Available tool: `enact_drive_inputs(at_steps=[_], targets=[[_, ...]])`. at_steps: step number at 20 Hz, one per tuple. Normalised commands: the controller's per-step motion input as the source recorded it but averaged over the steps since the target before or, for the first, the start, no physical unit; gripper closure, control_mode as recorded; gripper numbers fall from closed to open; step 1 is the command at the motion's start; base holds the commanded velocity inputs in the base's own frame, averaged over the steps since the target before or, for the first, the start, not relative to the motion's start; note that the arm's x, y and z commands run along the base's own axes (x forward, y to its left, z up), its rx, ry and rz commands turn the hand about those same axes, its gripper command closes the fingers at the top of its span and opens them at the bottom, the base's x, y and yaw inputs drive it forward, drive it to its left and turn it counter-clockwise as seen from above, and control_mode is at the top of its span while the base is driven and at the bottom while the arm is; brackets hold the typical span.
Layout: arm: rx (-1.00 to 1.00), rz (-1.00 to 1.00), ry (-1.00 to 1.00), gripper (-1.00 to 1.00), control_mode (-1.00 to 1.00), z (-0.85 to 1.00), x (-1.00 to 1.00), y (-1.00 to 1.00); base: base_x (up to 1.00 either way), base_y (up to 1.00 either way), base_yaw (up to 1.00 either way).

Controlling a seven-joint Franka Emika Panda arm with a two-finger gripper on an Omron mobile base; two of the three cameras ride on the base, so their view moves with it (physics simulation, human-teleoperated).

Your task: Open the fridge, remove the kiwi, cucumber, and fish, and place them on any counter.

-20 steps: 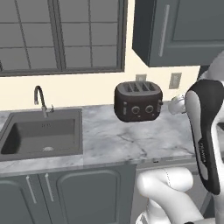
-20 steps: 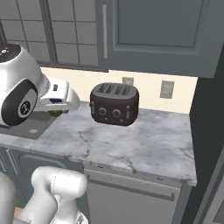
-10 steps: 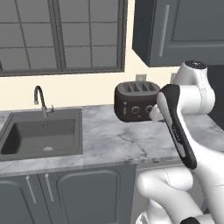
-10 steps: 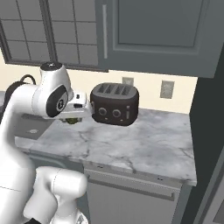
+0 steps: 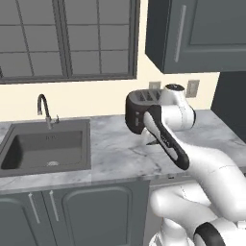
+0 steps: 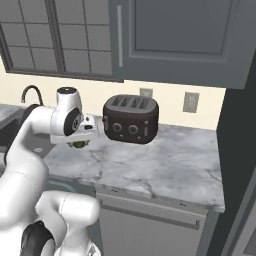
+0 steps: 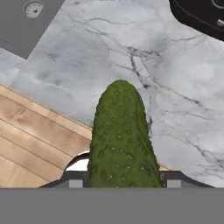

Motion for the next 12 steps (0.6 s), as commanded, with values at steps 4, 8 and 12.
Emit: enact_drive_inputs(at_steps=[4,8,12], targets=[[0.0,0.12,0.09,1.0,-1.0,-0.52,0.53,0.47,0.0,0.0,0.0],[0.0,0.09,0.01,1.0,-1.0,-0.58,0.46,0.36,0.0,0.0,0.0],[0.0,0.06,0.01,1.0,-1.0,-0.45,0.41,0.31,0.0,0.0,0.0]])
